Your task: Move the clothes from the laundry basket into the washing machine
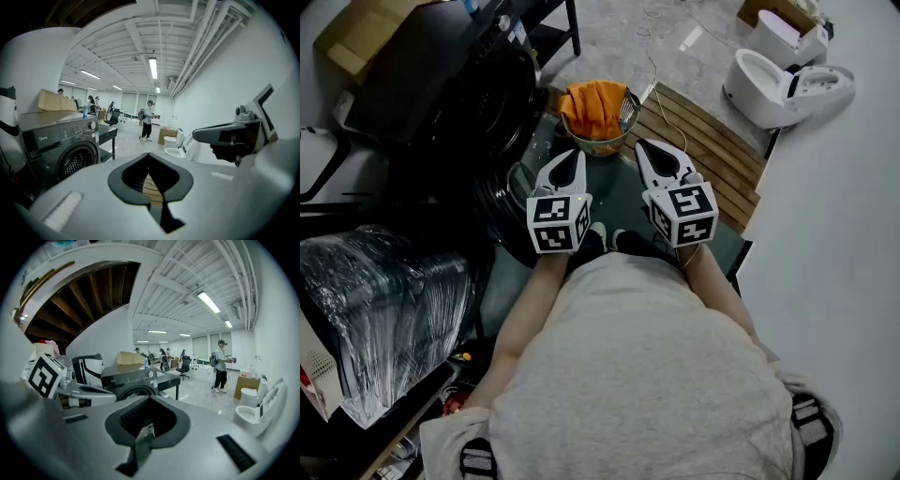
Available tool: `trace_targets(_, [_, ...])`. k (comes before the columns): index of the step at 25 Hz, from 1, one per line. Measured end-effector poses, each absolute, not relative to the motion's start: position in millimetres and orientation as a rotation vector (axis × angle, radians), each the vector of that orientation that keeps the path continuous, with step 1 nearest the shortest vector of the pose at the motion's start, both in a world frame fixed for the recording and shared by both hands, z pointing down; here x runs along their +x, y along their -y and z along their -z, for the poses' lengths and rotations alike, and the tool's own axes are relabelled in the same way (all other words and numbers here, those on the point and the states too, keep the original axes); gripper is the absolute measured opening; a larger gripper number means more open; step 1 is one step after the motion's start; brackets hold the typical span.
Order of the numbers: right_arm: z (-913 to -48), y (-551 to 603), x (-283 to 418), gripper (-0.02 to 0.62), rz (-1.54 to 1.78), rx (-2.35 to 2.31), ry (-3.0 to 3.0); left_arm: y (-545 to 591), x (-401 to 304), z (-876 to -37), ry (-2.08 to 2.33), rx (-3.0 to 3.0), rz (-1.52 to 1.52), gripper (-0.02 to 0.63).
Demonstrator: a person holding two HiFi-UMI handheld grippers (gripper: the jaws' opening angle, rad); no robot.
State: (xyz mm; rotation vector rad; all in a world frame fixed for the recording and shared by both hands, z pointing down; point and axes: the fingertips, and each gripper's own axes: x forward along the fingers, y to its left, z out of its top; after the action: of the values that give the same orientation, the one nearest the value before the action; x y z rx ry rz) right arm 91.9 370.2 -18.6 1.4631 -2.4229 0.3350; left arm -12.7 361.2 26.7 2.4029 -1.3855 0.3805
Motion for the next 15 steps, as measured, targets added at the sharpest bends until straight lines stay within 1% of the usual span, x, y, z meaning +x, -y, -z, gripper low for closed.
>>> trace_targets(10, [-1,-374,74,0.008,-0.328,1.348,2.41,-360,-13,-38,1.356,2.404,-0.402,0.011])
trace_targets(15, [9,-357,68,0.008,-0.346,1.426,2.448,-351,-27,-32,1.351,2.42,-0.387,0.011])
